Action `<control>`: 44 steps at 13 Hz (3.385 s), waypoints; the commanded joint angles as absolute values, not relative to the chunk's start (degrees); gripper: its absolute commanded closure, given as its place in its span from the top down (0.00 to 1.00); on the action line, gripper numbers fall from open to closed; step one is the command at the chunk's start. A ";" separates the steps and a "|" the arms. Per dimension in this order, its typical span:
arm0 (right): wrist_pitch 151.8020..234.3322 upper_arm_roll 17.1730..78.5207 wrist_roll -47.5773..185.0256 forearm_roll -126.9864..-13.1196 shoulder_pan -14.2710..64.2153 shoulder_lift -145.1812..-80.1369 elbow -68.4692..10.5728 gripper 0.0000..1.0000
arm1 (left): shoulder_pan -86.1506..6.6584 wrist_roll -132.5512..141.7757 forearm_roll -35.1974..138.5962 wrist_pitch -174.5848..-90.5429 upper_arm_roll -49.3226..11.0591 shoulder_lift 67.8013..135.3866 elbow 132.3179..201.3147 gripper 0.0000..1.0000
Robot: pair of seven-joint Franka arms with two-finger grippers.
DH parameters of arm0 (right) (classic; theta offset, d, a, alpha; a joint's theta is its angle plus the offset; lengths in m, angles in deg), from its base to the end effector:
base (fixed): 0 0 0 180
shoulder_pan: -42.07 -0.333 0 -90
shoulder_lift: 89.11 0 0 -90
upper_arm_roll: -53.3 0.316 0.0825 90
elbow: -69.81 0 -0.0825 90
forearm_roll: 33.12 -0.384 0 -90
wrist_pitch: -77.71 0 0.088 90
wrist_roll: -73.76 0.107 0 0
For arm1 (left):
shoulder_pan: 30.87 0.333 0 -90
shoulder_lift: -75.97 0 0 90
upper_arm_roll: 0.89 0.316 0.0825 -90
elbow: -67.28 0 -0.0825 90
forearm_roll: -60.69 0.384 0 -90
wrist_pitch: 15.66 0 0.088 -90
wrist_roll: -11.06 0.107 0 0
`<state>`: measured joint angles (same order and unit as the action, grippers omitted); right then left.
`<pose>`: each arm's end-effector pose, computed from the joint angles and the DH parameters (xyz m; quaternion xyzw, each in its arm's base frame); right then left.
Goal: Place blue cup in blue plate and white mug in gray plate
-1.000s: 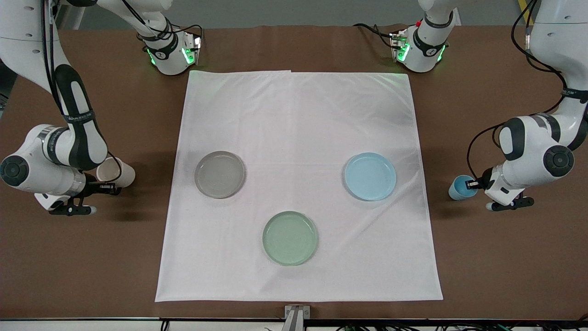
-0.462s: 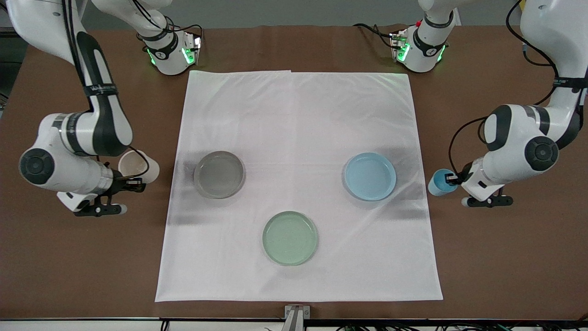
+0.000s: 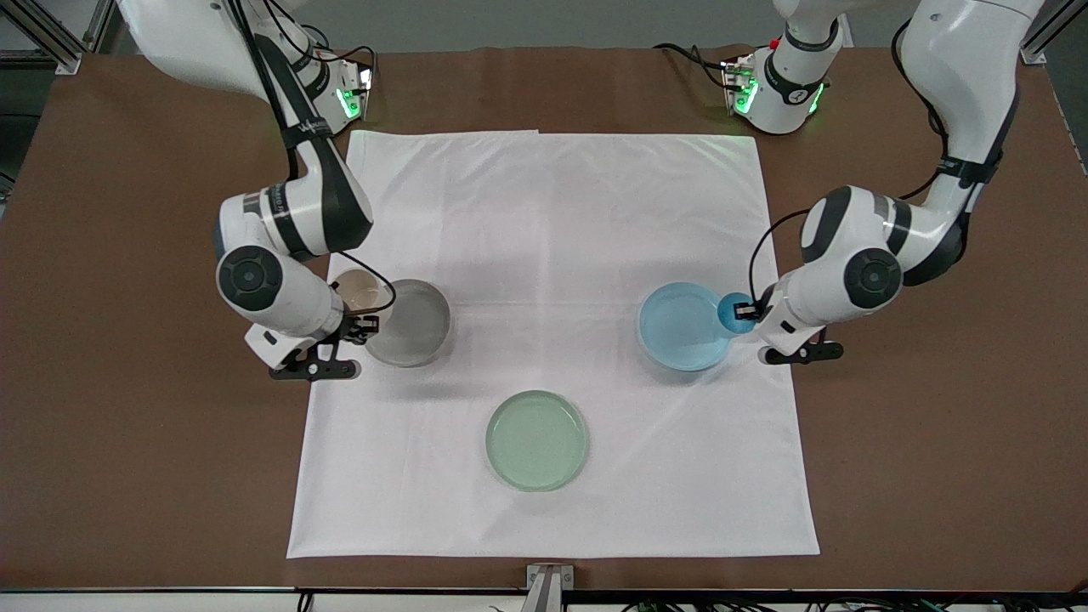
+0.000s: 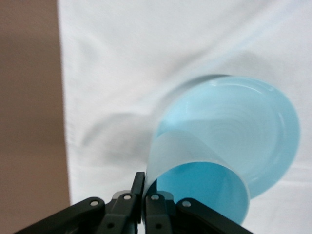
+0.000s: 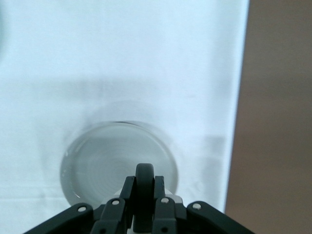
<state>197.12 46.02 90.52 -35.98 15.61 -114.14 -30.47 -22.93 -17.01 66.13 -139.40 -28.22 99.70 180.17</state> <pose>0.6072 0.2210 0.3163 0.9987 0.0123 -0.0452 0.0210 0.5622 -0.1847 0.2680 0.9931 0.0546 -0.1027 0.0172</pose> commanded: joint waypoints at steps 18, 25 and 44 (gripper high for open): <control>201.81 45.30 91.95 -39.18 12.54 -122.51 -29.42 0.26 | -18.22 -16.72 69.99 -113.52 -27.88 95.50 149.56 1.00; 194.03 44.95 91.77 -38.92 13.15 -115.15 -29.42 1.00 | -22.50 -0.71 67.57 -105.23 -16.66 78.55 155.06 1.00; 167.36 43.89 73.75 -33.82 38.21 -93.04 -18.38 0.98 | -32.10 2.54 61.57 -102.15 -8.19 68.06 164.40 1.00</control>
